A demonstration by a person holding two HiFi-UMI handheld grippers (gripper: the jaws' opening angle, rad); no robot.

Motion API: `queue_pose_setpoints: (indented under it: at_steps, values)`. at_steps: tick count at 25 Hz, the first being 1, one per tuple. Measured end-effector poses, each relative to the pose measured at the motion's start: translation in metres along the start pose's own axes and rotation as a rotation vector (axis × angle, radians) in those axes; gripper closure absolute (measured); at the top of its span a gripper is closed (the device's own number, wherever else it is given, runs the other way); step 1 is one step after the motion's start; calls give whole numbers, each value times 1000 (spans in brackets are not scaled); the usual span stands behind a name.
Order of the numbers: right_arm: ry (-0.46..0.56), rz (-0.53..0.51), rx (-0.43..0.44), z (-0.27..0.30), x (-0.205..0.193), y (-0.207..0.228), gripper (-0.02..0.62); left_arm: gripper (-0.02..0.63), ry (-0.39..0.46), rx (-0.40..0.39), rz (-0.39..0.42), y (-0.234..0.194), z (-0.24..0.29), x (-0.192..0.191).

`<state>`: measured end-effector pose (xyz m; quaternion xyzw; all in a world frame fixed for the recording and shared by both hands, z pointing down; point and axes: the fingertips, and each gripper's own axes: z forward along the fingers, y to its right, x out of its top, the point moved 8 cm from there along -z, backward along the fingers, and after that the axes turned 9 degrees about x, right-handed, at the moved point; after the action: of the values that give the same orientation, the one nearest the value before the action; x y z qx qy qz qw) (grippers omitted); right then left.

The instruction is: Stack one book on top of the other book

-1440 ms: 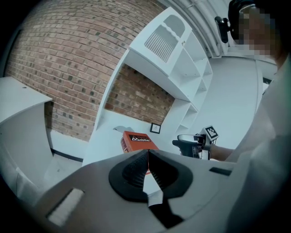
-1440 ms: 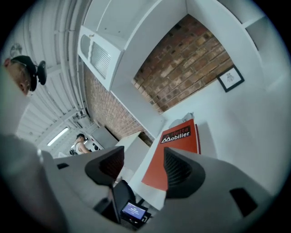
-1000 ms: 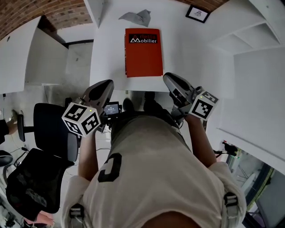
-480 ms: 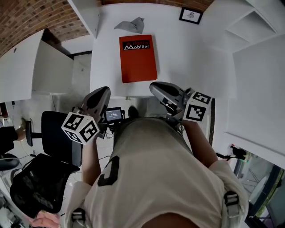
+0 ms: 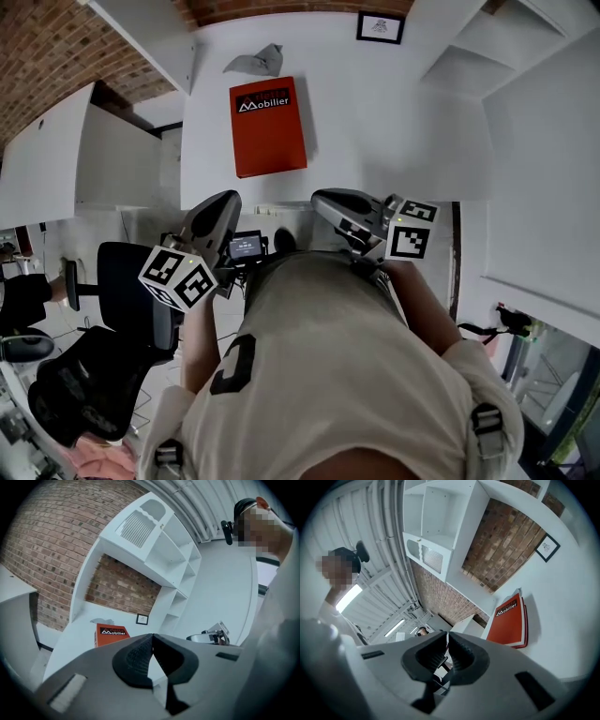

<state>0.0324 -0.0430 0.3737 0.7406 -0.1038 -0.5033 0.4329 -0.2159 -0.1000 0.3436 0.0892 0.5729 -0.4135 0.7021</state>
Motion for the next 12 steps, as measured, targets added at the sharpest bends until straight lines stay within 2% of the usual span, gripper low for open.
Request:
queue_pose_setpoints:
  at_steps: [12]
  values:
    - [-6, 83, 74, -57, -20, -11, 581, 601, -5, 6, -22, 66, 6, -14]
